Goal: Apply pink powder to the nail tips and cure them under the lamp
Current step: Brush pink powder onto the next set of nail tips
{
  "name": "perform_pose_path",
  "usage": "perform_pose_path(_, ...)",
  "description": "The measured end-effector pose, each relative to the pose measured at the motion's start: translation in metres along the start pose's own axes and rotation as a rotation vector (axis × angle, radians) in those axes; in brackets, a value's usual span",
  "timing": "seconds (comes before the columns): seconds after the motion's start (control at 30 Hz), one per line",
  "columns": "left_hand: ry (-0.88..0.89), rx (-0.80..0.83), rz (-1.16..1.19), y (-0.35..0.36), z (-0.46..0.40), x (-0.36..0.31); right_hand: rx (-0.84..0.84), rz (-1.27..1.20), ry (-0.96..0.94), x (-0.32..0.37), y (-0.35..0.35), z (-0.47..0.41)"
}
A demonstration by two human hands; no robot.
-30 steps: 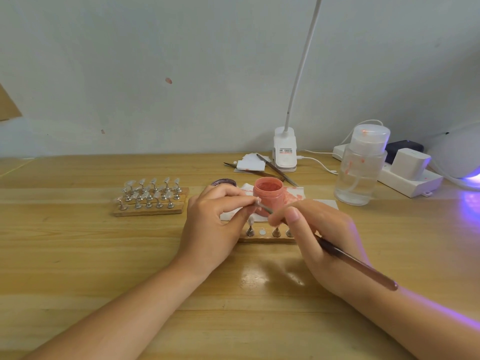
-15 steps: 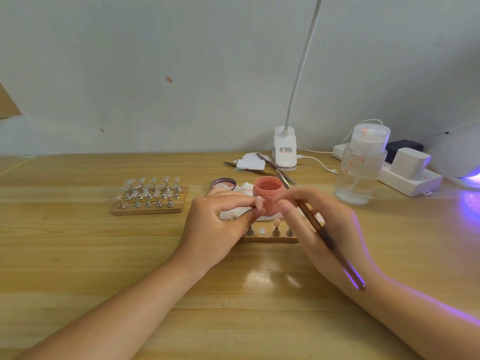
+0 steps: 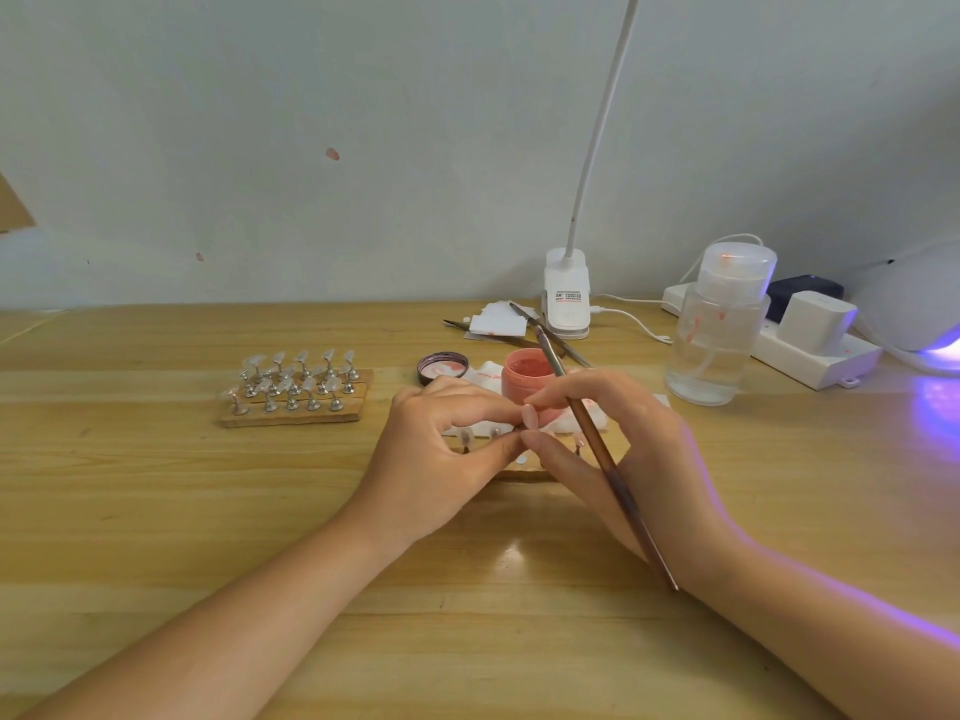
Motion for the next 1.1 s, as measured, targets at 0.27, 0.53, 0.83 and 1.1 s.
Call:
perform_pose_path(0.27,-0.124,0.029,-0.06,0.003,0.0,0.013,-0.003,-0.03,0.081,-0.012,0.0,0.001)
perform_pose_path(0.53,-0.24,0.139,0.015,0.003,0.001,0.032,0.142,0.017,0.079,-0.015,0.012,0.001)
perform_pose_path(0.83,-0.287,0.211,-0.015,0.005,0.002,0.041,0.16,0.079,0.047,-0.017,0.018,0.001)
perform_pose_path(1.1,-0.261,0.198,-0.027,0.006,0.003,0.037,0.132,0.039,0.074,-0.014,0.01,0.0)
Point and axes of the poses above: each hand's wrist, its own z-axis away from the middle knuckle, its own y-axis out of the palm, x = y × z, the point moved 8 cm from there along -z, towards the middle knuckle, and after that the axes turned 1 degree about y, right-handed, at the moved point
